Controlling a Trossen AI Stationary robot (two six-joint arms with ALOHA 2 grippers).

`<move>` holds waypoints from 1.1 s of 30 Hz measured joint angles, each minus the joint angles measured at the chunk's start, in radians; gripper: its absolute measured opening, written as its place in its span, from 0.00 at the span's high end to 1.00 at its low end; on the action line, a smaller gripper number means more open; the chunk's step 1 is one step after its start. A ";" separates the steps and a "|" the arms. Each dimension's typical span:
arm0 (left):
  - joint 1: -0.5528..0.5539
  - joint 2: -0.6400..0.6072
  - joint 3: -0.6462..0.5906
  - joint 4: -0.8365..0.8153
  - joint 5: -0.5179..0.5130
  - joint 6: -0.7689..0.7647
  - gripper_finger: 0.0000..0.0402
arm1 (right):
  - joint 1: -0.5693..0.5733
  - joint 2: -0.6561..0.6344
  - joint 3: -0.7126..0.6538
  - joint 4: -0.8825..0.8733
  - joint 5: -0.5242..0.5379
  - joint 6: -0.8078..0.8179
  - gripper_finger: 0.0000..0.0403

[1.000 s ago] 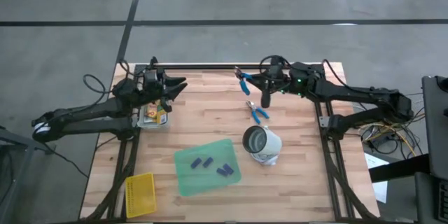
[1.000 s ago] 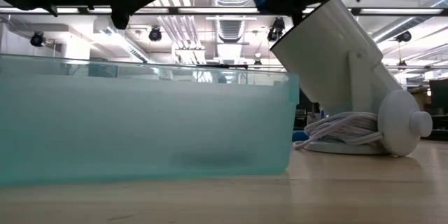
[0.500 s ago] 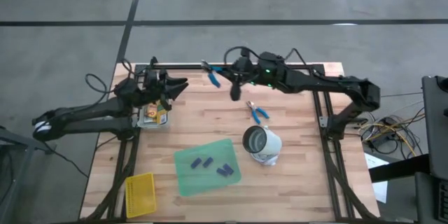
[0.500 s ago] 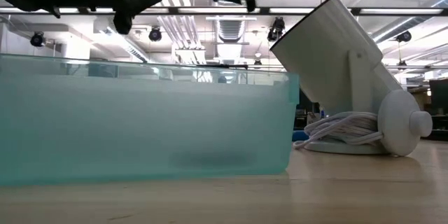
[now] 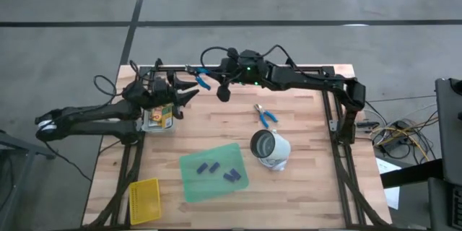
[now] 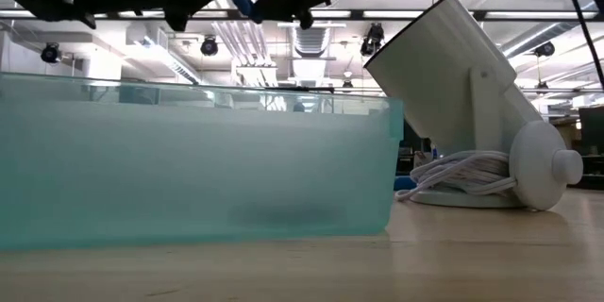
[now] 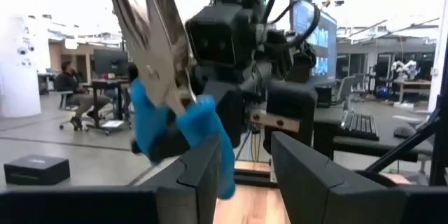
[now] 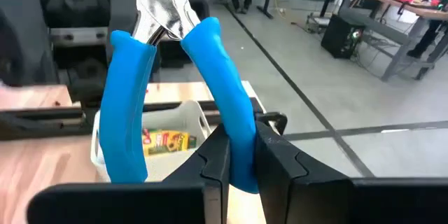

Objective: Pick & Place School Supplies
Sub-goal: Put the blue hole puncher into the yellow bin

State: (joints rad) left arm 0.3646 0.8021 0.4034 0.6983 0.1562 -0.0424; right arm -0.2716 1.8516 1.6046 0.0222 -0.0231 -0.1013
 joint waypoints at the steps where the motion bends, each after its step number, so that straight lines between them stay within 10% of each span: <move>1: 0.000 0.006 0.000 0.000 0.000 0.000 0.67 | 0.000 0.007 0.005 0.008 0.001 0.001 0.90; 33: 0.001 0.065 0.000 -0.003 -0.199 0.009 0.67 | -0.003 -0.005 0.008 0.032 -0.010 -0.033 0.90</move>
State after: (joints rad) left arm 0.3657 0.8673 0.4034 0.6954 -0.0429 -0.0336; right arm -0.2747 1.8471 1.6127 0.0543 -0.0334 -0.1343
